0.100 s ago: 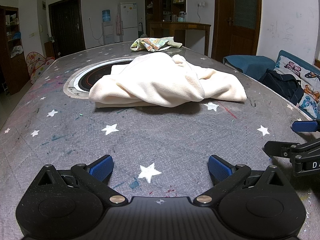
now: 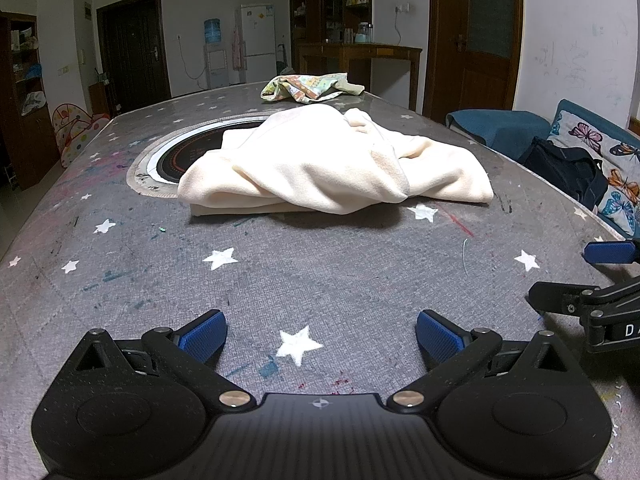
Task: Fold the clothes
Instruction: 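Move both tools toward the crumpled cream shirt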
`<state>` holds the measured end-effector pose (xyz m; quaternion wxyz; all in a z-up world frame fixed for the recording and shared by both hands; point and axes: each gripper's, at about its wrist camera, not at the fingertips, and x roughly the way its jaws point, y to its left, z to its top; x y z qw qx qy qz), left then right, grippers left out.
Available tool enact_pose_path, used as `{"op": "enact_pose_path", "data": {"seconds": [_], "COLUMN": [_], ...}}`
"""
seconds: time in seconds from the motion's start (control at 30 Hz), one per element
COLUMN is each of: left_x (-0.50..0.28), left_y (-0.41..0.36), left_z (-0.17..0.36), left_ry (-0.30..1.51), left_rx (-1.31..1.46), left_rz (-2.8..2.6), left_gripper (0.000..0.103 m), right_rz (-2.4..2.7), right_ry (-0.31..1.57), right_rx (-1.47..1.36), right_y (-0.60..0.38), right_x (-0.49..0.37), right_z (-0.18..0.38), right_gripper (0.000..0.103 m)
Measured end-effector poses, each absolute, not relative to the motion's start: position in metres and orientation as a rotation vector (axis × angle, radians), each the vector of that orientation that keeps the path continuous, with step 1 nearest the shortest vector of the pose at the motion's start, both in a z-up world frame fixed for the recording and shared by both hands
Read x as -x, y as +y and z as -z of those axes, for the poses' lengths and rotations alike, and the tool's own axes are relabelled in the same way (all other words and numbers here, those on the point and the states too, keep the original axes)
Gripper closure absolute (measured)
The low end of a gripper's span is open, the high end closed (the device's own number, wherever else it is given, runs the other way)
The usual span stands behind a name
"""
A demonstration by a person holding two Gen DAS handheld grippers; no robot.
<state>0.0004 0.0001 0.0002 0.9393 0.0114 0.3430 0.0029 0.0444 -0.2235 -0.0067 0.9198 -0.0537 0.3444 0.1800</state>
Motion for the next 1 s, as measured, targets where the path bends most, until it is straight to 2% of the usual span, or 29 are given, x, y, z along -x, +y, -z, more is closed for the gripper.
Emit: {"op": "enact_pose_path", "data": {"seconds": [1.0], "left_x": [0.003], "left_y": [0.01], "left_z": [-0.018], "left_ry": [0.725], "left_rx": [-0.002], "left_rz": [-0.035], "left_gripper": [0.0], "right_rz": [-0.435], "right_ry": [0.659], "right_rx": [0.137], "right_y": [-0.195], "right_x": [-0.039], "right_z": [-0.016], "right_gripper": [0.0]}}
